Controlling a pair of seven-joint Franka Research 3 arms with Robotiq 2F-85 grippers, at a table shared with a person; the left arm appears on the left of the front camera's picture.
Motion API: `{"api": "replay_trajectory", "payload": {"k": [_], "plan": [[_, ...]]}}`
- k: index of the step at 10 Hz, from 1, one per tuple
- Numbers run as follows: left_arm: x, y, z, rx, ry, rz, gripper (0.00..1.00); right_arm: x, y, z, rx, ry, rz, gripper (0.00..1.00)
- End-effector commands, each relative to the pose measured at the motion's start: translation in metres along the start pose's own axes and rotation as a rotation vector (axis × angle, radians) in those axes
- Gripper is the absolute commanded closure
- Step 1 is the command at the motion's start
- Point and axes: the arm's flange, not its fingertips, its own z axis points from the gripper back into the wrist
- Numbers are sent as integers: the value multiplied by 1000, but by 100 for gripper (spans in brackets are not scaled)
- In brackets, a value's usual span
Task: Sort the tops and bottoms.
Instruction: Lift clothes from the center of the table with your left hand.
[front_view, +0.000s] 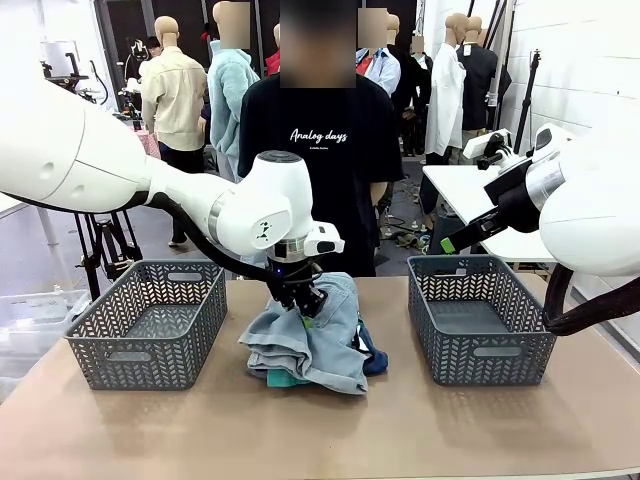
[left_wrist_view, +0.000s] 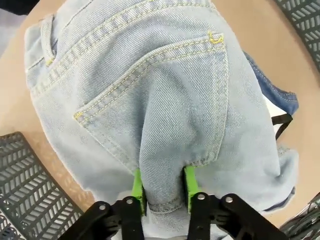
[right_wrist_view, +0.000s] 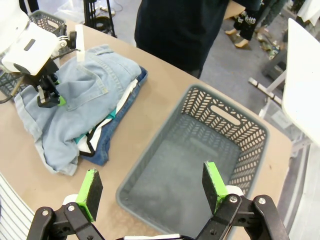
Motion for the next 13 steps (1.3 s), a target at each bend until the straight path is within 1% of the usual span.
{"api": "replay_trajectory", "payload": {"k": [1,3,4,6,7,9,12,13], "plan": [[1,1,2,-3,14,25,100,-1,-1,-1,6,1,-1,0],[0,3,2,-21,36,29,100,-1,-1,-1,6,1,-1,0],[1,6,13,-15,20,38,100,-1,-1,-1,6,1,-1,0],[10,12,57,48,-56,57,100,-1,-1,-1,6,1,-1,0],[16,13,90,100,-99,57,100,-1,-1,-1,6,1,-1,0],[20,13,127,147,-165,44,100,-1,-1,-1,6,1,-1,0],[16,21,161,129,-235,50,100,-1,-1,-1,6,1,-1,0],[20,17,154,120,-192,22,100,-1,-1,-1,6,1,-1,0]]}}
